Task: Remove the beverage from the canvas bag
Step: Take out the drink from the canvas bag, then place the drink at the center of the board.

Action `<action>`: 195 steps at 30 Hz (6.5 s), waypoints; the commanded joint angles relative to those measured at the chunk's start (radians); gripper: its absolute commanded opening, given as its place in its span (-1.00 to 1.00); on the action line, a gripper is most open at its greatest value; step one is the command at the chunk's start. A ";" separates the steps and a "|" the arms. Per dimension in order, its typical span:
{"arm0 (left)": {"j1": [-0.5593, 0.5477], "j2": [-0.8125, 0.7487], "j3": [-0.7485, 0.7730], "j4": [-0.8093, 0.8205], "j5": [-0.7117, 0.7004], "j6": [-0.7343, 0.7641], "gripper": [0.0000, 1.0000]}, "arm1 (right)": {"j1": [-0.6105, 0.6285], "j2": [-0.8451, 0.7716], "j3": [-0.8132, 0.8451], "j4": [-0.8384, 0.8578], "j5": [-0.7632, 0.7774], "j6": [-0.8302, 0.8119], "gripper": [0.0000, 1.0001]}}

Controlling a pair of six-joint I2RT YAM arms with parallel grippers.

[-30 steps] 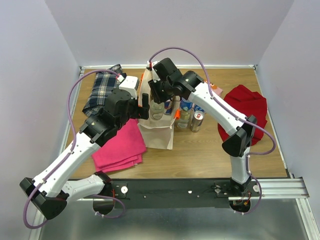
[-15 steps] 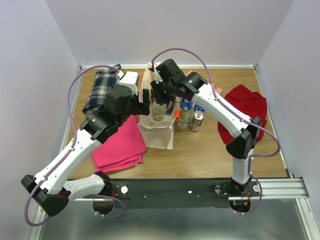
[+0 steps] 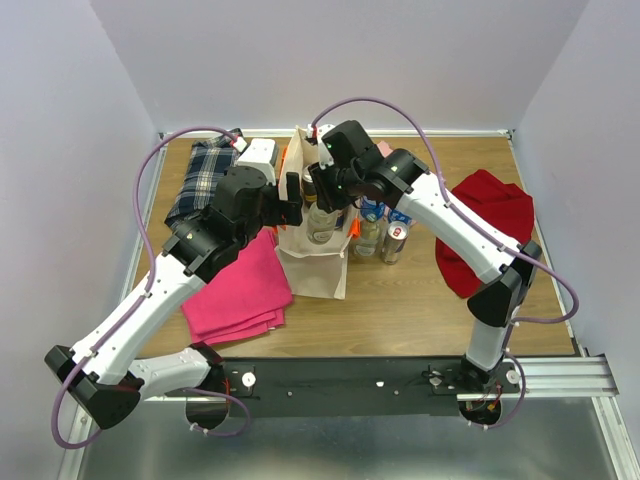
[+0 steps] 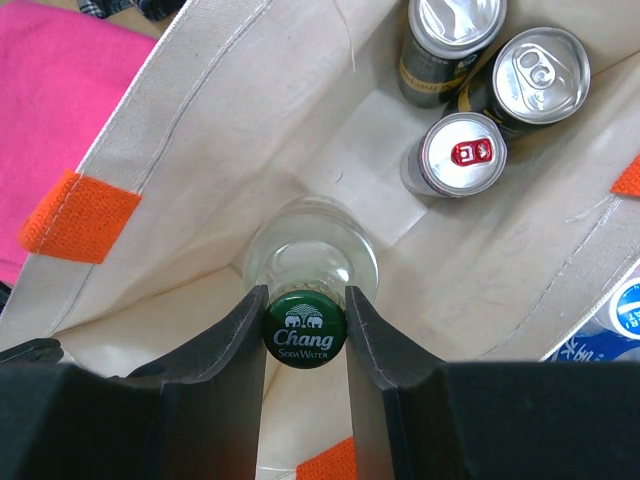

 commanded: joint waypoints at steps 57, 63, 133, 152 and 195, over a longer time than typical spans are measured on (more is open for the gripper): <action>0.007 -0.049 -0.099 0.118 0.072 0.098 0.98 | 0.010 -0.212 0.244 0.008 0.166 0.090 -0.99; 0.007 -0.044 -0.082 0.091 0.064 0.101 0.98 | 0.009 -0.281 0.178 0.020 0.266 0.093 -0.99; 0.007 -0.009 -0.096 0.100 0.056 0.072 0.98 | 0.026 -0.723 -1.017 0.629 0.395 0.135 -0.99; 0.007 -0.015 -0.096 0.103 0.056 0.071 0.98 | 0.047 -0.673 -1.091 0.729 0.378 0.113 -0.99; 0.007 -0.029 -0.114 0.098 0.053 0.072 0.98 | 0.102 -0.582 -1.098 0.752 0.473 0.189 0.04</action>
